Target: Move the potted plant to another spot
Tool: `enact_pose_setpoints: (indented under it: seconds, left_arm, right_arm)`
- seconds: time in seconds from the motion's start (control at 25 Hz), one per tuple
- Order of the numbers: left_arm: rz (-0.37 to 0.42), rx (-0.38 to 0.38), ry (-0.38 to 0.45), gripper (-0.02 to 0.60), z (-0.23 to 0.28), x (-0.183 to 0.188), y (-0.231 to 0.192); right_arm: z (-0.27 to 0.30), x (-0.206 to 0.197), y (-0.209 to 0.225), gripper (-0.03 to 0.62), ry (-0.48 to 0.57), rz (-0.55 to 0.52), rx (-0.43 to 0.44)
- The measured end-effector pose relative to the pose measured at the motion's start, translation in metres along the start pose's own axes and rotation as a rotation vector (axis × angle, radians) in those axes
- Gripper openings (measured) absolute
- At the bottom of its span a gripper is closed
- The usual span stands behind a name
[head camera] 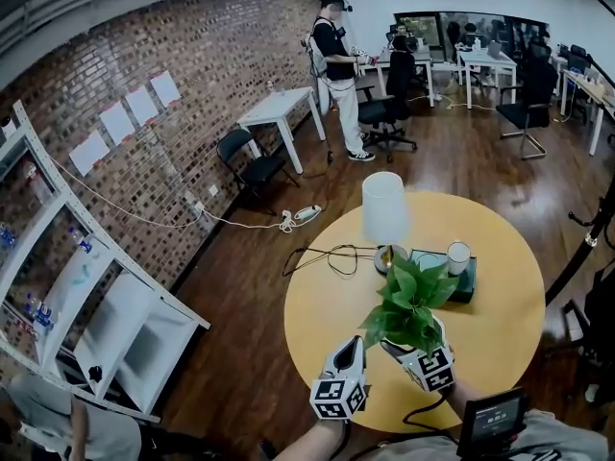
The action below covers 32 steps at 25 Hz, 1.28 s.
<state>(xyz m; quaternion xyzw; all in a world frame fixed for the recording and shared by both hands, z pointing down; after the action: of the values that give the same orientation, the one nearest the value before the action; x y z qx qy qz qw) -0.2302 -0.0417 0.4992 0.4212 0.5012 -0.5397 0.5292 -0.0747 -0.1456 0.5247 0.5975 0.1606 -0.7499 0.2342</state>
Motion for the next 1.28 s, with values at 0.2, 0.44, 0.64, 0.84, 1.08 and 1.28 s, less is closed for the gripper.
enact_pose_setpoints:
  seconds: [0.2, 0.44, 0.64, 0.84, 1.08, 1.28]
  left_arm:
    - [-0.012, 0.015, -0.01, 0.0, 0.014, -0.004, -0.018]
    - [-0.017, -0.024, -0.029, 0.0, 0.036, -0.016, -0.056]
    - [-0.024, -0.096, -0.058, 0.0, 0.044, -0.013, -0.117]
    - [-0.032, -0.126, -0.093, 0.0, 0.058, -0.022, -0.158]
    - [-0.044, -0.142, -0.146, 0.0, 0.072, -0.035, -0.18]
    - [-0.046, -0.15, -0.182, 0.0, 0.085, -0.055, -0.204]
  right_arm:
    - [0.029, -0.002, 0.002, 0.488, -0.029, -0.002, 0.024]
    - [0.068, -0.006, -0.006, 0.488, -0.029, -0.005, -0.002]
    - [0.118, -0.001, -0.038, 0.488, -0.058, 0.019, -0.052]
    - [0.158, -0.009, -0.05, 0.488, -0.086, 0.028, -0.079]
    - [0.19, -0.028, -0.047, 0.489, -0.125, 0.065, -0.092]
    - [0.221, -0.049, -0.045, 0.488, -0.156, 0.086, -0.103]
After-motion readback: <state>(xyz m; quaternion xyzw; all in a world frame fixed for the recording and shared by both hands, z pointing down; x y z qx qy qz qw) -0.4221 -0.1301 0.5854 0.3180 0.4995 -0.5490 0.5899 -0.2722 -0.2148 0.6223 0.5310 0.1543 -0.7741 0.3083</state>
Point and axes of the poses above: the fingertips, and each gripper's own axes: z forward along the fingers, y to its right, x out of its top, the point moved 9 cm from there along -z, backward along the fingers, and after that the axes turned 5 degrees about z, right-handed, at the moved point
